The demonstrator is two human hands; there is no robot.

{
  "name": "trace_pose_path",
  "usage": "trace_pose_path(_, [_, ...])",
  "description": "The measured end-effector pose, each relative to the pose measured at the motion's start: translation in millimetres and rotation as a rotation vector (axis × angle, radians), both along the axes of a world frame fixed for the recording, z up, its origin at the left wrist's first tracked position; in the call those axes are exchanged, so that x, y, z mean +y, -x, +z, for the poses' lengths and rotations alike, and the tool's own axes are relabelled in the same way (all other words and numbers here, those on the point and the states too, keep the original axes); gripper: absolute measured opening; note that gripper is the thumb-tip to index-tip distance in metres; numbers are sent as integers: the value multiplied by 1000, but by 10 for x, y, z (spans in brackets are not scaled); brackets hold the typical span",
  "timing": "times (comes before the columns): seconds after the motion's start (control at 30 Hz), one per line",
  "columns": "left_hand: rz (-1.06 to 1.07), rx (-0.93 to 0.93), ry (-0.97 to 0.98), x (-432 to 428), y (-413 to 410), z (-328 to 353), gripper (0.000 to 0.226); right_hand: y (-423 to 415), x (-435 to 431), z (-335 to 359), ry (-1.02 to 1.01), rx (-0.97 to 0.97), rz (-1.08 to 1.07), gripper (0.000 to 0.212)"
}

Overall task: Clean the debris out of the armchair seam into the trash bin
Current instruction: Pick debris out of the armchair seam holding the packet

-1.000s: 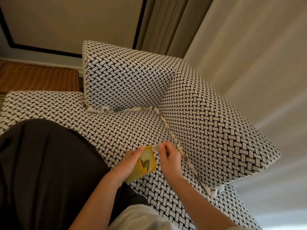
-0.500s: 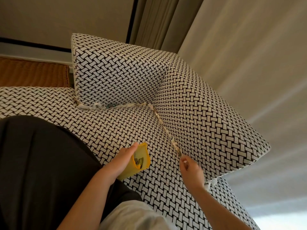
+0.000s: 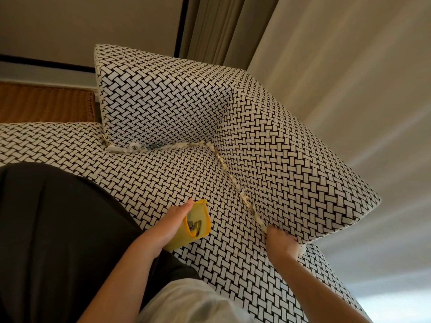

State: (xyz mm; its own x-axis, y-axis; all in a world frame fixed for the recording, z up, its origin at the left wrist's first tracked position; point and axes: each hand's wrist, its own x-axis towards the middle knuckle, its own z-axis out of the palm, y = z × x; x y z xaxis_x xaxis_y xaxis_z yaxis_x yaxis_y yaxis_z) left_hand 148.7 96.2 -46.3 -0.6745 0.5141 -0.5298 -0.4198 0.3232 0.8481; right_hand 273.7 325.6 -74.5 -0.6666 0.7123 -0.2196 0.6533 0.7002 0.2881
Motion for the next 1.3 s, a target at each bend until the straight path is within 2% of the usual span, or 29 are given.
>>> trace_pose_path(0.1, [-34,-15,25,-24,-16,-4,63,13,33,-40,-7,23,15,18])
trace_pose_path(0.2, [-81,-43,85,-49,-28,-39,69,16,29,-18,-13,106,36,15])
trace_pose_path(0.27, [-82,-52,91,-40,-23,-60,69,55,35,-2,19,202,74,20])
trace_pose_path(0.33, [-78,-57,89,-28,-16,-61,69,152,-16,66,167,349,101,24])
trace_pose_path(0.5, [-83,-58,77,-30,-26,-56,68,486,-527,317,734,746,157,17])
trace_pose_path(0.6, [-72,-52,83,-41,-17,-74,66,599,-857,429,925,788,267,16])
trace_pose_path(0.73, [-74,-29,80,-42,-31,-77,62,595,-1012,386,1012,765,336,18])
trace_pose_path(0.83, [-73,-44,95,-50,-28,-87,68,532,-922,314,976,814,268,18])
trace_pose_path(0.93, [-105,-34,125,-9,-30,-84,68,420,-670,196,768,826,174,15])
trace_pose_path(1.07, [-157,-17,167,12,-70,-69,71,99,-282,-22,452,724,49,11])
trace_pose_path(1.17, [-121,-11,147,43,-70,-53,67,-172,-65,-176,294,635,-15,22])
trace_pose_path(1.3, [-77,-5,118,107,-21,-79,58,-401,28,-312,288,533,-72,21])
